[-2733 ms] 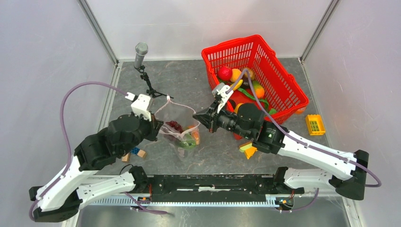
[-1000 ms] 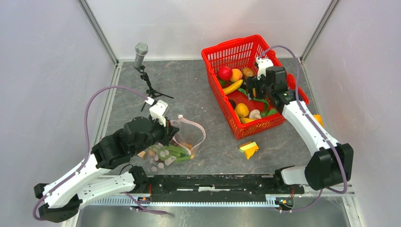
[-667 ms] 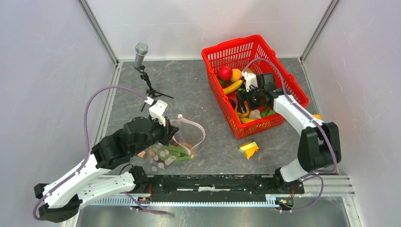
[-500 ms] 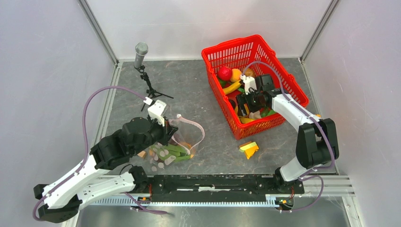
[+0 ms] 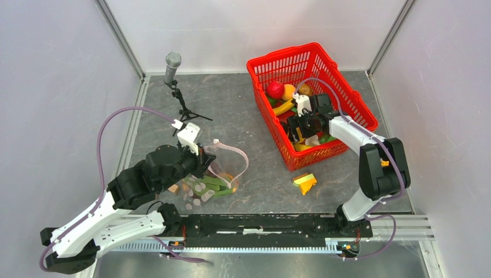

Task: Place the food in the zip-top bag and seal the zipper
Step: Pick up the fake fruit from the bin.

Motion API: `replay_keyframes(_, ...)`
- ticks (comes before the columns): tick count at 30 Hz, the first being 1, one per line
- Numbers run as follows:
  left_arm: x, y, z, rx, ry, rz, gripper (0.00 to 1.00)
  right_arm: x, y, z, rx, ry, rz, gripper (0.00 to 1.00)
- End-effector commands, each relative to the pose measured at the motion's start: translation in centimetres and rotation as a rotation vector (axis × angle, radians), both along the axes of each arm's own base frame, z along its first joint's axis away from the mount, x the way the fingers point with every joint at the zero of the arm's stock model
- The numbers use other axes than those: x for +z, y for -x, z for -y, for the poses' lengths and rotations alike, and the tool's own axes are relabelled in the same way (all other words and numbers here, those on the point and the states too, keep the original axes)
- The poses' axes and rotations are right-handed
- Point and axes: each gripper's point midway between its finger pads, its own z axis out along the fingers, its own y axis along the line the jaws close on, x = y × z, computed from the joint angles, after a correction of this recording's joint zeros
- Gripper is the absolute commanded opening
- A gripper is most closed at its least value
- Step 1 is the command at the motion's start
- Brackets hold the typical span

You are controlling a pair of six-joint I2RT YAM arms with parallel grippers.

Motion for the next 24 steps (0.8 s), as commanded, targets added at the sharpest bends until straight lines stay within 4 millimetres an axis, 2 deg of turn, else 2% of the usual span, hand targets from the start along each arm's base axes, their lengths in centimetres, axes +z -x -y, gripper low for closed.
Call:
replay_keyframes(1,1.6,-0.4,0.3,-0.003,0.047,0.055,0.02,-0.2,-1.4,-0.5,-0.006,-0.021,0.042,0.84)
replay_keyframes(4,1.6,-0.4,0.2,-0.002,0.047,0.055,0.02,-0.9,-0.9,-0.2,-0.011,-0.004,0.003,0.81)
replay_keyframes(8,1.6,-0.4,0.0,0.006,0.050,0.059,0.02,-0.9,-0.7,0.0,-0.017,0.005,0.008,0.86)
replay_keyframes(11,1.6,-0.4,0.2,0.000,0.049,0.056,0.02,-0.8,-1.0,0.0,-0.018,0.007,0.015,0.77)
replay_keyframes(13,1.5,-0.4,0.4,-0.006,0.051,0.053,0.02,0.0,-1.3,-0.1,-0.030,-0.006,0.046,0.61)
replay_keyframes(16,1.5,-0.2,0.6,-0.017,0.053,0.045,0.02,2.2,-1.7,-0.2,-0.056,-0.041,0.126,0.53)
replay_keyframes(20,1.3,-0.2,0.5,-0.011,0.057,0.042,0.02,5.7,-1.9,0.1,-0.087,-0.069,0.240,0.47)
replay_keyframes(24,1.4,-0.3,0.6,-0.010,0.059,0.045,0.02,8.6,-1.7,0.8,-0.127,-0.078,0.335,0.46)
